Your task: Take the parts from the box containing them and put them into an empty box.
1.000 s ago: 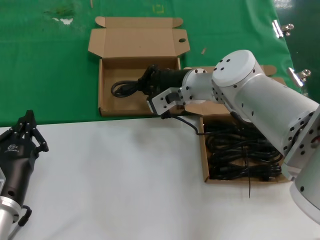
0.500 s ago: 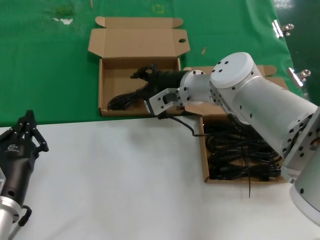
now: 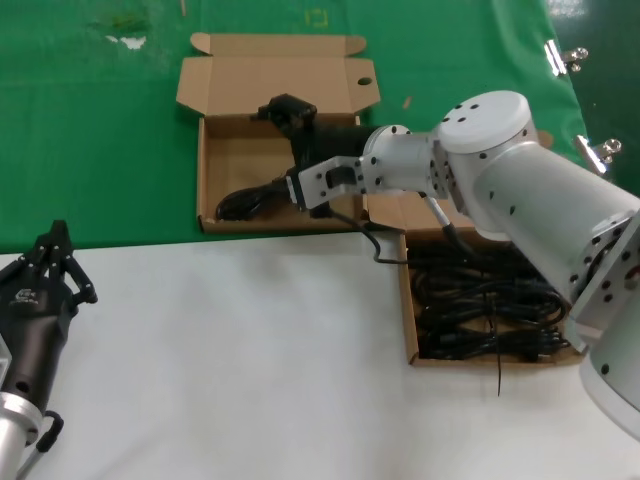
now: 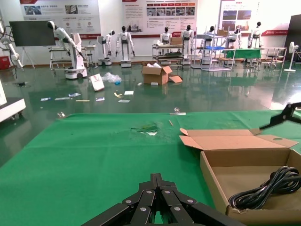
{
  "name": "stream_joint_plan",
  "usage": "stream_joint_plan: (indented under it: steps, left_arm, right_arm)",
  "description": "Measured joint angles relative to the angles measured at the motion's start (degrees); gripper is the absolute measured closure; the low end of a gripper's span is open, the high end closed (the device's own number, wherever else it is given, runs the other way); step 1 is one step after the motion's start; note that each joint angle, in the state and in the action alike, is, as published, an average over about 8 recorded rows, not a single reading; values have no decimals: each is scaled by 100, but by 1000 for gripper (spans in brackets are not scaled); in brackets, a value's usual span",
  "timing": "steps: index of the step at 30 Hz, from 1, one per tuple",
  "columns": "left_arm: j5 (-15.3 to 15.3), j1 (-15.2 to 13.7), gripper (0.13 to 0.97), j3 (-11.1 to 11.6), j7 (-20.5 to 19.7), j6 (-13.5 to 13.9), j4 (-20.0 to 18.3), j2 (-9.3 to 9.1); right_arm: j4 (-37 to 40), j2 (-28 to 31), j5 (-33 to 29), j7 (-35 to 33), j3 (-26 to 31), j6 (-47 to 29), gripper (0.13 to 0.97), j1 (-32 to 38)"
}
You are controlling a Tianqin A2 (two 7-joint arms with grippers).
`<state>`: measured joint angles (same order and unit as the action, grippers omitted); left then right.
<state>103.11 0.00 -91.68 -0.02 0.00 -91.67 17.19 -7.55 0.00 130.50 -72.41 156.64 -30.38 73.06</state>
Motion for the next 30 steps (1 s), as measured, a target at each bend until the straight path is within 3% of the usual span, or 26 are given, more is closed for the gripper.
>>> stream_joint_plan:
  steps: [5, 9, 17, 20, 30]
  left_arm:
    - [0, 0, 957, 0, 0, 0, 0, 0]
    - [0, 0, 957, 0, 0, 0, 0, 0]
    - [0, 0, 957, 0, 0, 0, 0, 0]
    - [0, 0, 957, 0, 0, 0, 0, 0]
    - [0, 0, 957, 0, 0, 0, 0, 0]
  right_arm:
    - [204, 0, 143, -172, -475, -158, 378, 59]
    - [402, 17, 25, -371, -1108, -312, 378, 109]
    - [582, 224, -323, -604, -2392, -643, 230, 151]
    - [544, 359, -454, -644, -2815, -785, 209, 121]
    - [-676, 1020, -1006, -69, -3694, -970, 140, -493]
